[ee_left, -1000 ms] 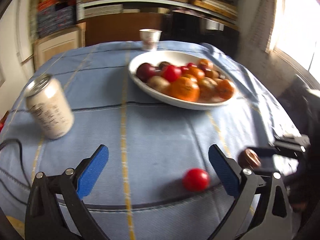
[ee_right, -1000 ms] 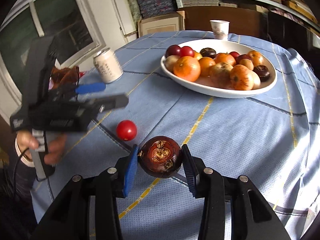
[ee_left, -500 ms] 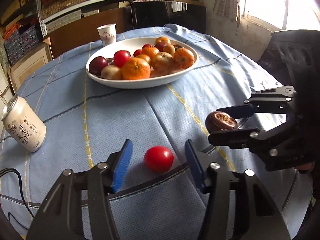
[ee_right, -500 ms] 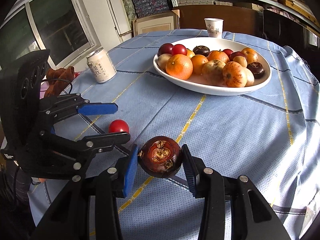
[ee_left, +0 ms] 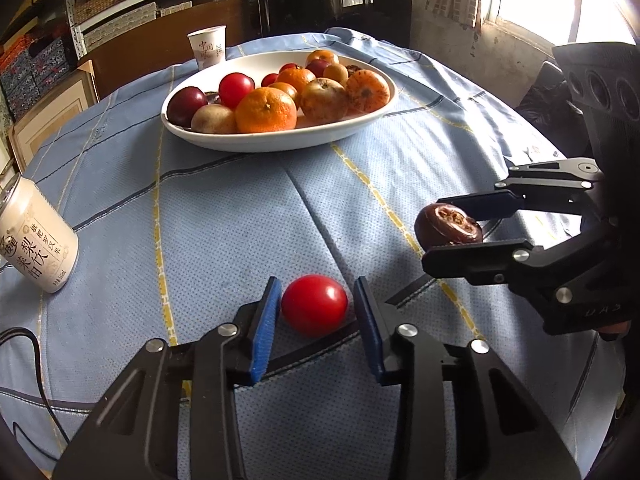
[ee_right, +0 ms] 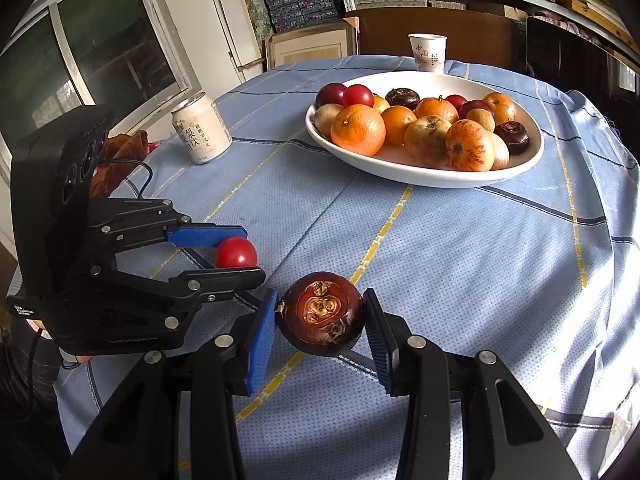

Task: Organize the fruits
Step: 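Grasp the last red tomato with the left gripper while the right gripper holds the mangosteen, then place the tomato and mangosteen on the white plate, opening both grippers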

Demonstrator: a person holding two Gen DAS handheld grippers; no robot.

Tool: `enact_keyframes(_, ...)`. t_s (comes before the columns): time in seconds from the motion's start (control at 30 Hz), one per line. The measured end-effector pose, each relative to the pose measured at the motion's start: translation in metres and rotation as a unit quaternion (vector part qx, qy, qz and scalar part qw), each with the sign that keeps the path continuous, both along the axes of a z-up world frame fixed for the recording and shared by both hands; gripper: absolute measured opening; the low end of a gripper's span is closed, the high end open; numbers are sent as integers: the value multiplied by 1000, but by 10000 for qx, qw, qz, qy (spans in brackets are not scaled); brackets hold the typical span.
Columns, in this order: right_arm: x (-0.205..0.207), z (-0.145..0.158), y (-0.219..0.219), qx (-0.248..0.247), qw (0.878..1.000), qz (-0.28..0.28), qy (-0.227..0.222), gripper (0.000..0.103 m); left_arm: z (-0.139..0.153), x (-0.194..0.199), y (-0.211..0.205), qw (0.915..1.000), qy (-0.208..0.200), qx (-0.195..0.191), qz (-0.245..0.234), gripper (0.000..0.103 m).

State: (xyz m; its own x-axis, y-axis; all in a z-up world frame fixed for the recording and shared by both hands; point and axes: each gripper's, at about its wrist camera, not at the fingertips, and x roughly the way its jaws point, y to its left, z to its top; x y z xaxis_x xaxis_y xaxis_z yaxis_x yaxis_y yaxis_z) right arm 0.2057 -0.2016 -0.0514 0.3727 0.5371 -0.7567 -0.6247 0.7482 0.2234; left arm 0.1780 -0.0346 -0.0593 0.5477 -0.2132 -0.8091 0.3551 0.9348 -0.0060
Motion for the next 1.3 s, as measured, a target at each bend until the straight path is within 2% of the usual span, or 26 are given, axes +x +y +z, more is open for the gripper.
enact_keyframes(0.13,0,0,0,-7,10000,-2,-5,43,0,0,0,10000,2,-14,12,31)
enact_keyframes(0.37,0,0,0,-27,10000,-15,-62,43,1,1,2,10000,7,-45,52,31)
enact_keyframes(0.63,-4,3,-1,9,9997,34,-234,43,10,2,18,9982,-94,-307,510,31)
enact_keyframes(0.77,-8,10,-10,294,9990,142,-290,43,26,1,31,9948,-273,-542,821,31)
enact_keyframes(0.9,-12,26,-15,582,9971,179,-451,43,59,10,45,9903,-568,-705,1056,31)
enact_keyframes(1.0,-1,44,-18,739,9953,35,-632,43,88,24,48,9877,-835,-671,1140,31)
enact_keyframes(1.1,32,62,-25,973,9915,-422,-756,43,109,60,51,9832,-1006,-848,1268,31)
enact_keyframes(1.2,76,67,-33,1125,9856,-1005,-765,43,112,103,49,9842,-795,-864,1324,31)
enact_keyframes(1.3,114,62,-32,1069,9828,-1321,-723,43,104,143,33,9883,-692,-509,1263,31)
